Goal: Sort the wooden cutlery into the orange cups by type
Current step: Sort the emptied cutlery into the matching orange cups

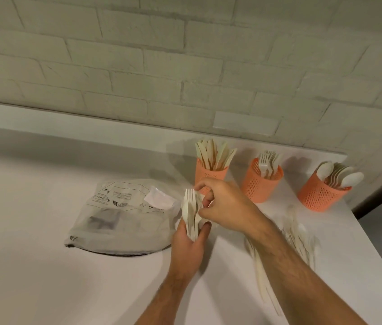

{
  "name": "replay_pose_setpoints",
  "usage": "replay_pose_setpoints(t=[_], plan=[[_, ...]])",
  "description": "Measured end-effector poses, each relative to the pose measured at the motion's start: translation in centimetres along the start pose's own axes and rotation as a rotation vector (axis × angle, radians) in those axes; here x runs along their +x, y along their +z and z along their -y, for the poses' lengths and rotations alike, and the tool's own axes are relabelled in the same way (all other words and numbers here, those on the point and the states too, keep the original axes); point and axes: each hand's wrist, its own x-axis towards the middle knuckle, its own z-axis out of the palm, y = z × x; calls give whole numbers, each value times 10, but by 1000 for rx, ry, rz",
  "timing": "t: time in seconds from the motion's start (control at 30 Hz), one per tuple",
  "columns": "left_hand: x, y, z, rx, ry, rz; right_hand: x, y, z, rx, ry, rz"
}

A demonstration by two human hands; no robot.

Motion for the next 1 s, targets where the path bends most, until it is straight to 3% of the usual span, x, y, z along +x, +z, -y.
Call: replay_pose_setpoints(t=[0.2,0.37,0.57,0.87,1.0], plan=[[-1,-1,-3,-31,-48,42,-6,-1,-7,106,14,-71],[-2,-3,1,66,-36,125,-3,-15,-6,60,-64,91],[-3,-5,0,75,-39,161,3,-24,-5,90,-59,101],[-3,-4,-8,-64,-53,115,-11,-31,-38,380,121,-36],[-4,-6,-9,-129,-73,118,-14,-30,-58,519,144,-12]])
